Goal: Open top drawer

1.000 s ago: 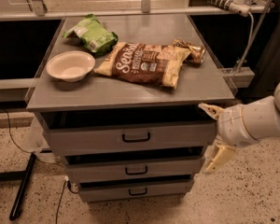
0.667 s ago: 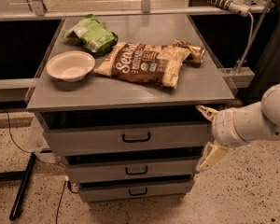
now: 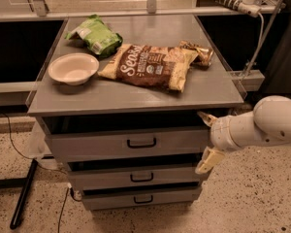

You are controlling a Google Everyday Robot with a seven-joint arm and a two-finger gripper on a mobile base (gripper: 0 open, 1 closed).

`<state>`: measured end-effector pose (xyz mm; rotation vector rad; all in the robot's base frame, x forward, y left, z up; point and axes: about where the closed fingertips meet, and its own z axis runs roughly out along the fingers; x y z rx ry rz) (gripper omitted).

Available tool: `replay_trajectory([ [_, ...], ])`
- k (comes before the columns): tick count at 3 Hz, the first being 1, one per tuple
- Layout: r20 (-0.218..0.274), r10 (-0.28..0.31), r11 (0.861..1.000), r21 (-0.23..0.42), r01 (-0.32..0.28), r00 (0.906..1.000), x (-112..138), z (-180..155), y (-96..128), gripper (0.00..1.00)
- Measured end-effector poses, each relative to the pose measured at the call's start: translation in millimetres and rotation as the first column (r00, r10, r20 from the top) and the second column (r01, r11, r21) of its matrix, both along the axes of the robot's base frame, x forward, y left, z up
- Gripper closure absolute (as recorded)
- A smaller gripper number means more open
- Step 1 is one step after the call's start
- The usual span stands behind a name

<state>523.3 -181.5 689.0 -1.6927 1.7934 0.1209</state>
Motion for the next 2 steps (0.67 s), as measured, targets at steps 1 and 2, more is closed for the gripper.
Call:
replay_trajectory([
  [1,0.018,0.032,0.999,0.012,-0.032,0.9993,13,-14,10,0.0],
  [2,0.035,0.077,0.996,0.036,-0.078,0.9964,22,-23,21,0.0],
])
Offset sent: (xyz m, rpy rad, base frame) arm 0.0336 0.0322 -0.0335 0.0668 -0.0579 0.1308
